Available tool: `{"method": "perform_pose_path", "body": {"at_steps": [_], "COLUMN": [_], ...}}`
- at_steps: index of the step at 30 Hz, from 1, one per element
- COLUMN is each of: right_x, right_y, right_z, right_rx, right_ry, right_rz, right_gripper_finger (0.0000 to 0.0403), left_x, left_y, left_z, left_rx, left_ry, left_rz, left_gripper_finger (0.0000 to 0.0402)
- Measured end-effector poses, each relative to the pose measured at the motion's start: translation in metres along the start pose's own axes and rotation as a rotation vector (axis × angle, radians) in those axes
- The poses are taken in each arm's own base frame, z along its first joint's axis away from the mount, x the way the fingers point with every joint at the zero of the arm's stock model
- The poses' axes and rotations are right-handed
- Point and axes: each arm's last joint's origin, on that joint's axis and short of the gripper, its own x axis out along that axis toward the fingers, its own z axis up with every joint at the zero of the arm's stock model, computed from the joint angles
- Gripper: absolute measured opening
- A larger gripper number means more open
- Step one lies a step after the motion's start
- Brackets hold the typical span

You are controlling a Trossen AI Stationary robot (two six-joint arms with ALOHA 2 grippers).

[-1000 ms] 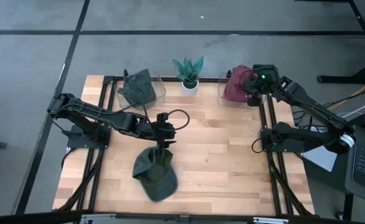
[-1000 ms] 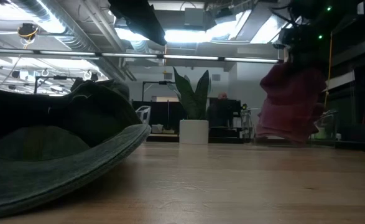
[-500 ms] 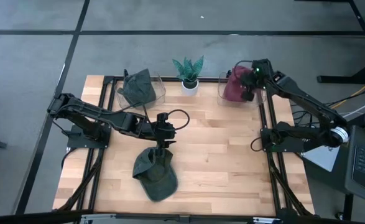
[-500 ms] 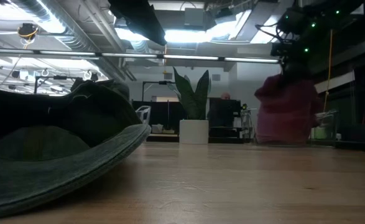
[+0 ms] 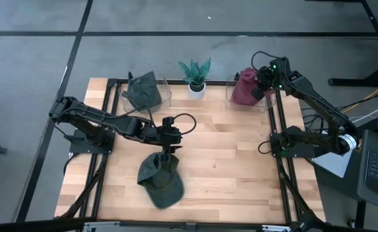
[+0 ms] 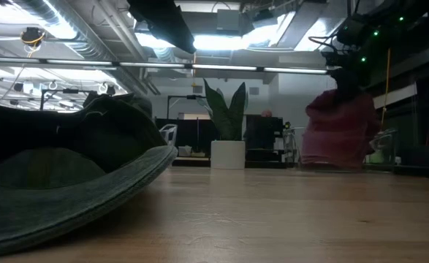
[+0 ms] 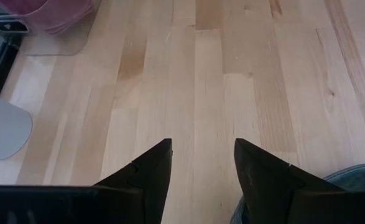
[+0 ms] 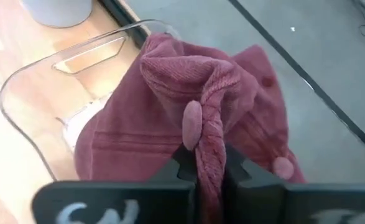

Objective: Pick & Place hat
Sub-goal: Put the red cap into the right transparent bin

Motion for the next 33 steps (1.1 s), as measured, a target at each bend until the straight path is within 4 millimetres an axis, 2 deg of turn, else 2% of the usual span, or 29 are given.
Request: {"method": "perform_pose_path", "body": {"at_steps": [5, 8, 13, 18, 24, 27, 30, 33], "right_x": [0.001, 0.001, -0.001, -0.010, -0.019, -0.022, -0.022, -0.022], "right_y": [-0.001, -0.004, -0.007, -0.013, -0.017, -0.017, -0.012, -0.008], "right_z": [0.003, 0.007, 0.014, 0.026, 0.034, 0.036, 0.036, 0.035], "right_rx": [0.047, 0.122, 0.125, 0.187, 0.285, 0.306, 0.309, 0.297], "right_ry": [-0.026, -0.076, -0.133, -0.196, -0.225, -0.229, -0.221, -0.208], "right_rz": [-0.011, -0.035, -0.071, -0.115, -0.133, -0.084, 0.002, 0.026], "right_gripper_finger": [0.0064, 0.0112, 0.0190, 0.0226, 0.0231, 0.0220, 0.0176, 0.0101], "left_x": [0.000, 0.000, 0.000, 0.000, 0.000, 0.000, 0.000, 0.001], "left_y": [0.000, 0.000, 0.000, 0.000, 0.000, 0.000, 0.000, 0.003], "left_z": [0.000, 0.001, 0.002, 0.002, 0.002, 0.002, 0.002, 0.002], "left_rx": [-0.001, -0.004, -0.008, -0.015, -0.014, -0.002, 0.003, -0.003], "left_ry": [-0.002, -0.013, -0.016, -0.016, -0.016, -0.016, -0.015, -0.014], "left_rz": [0.000, -0.001, -0.002, -0.002, -0.001, -0.001, 0.001, 0.007], "left_gripper_finger": [0.0171, 0.0171, 0.0171, 0.0171, 0.0171, 0.0171, 0.0171, 0.0171]}}
